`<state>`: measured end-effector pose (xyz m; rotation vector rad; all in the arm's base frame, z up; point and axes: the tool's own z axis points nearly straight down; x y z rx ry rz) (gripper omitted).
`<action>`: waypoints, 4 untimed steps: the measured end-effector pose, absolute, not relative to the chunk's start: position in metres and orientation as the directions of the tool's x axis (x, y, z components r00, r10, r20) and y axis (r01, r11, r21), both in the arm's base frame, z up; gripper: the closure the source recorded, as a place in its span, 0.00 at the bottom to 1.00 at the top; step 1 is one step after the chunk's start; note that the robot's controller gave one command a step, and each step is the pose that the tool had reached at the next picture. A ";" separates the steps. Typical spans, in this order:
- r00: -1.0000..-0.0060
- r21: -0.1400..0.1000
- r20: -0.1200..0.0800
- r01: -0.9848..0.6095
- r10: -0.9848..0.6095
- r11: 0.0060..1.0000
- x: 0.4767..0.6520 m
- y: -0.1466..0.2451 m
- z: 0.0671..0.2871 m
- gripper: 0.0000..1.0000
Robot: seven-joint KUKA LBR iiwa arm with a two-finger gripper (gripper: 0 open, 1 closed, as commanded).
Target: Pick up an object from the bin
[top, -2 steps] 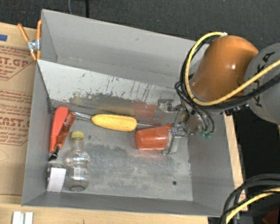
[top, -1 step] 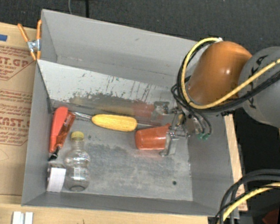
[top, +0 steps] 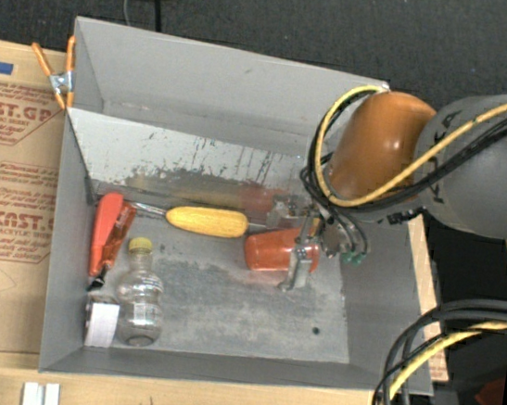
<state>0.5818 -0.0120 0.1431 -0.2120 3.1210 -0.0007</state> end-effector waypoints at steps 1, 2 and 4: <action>-0.990 0.003 -0.014 0.140 0.141 0.990 0.583 -0.011 0.130 0.00; -0.988 0.004 -0.019 0.154 0.154 0.988 0.585 -0.012 0.124 0.00; -1.000 0.001 -0.016 0.025 0.025 1.000 0.571 -0.005 0.069 1.00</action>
Offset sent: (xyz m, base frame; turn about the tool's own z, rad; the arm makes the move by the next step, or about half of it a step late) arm 0.0042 -0.0041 -0.0467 0.2633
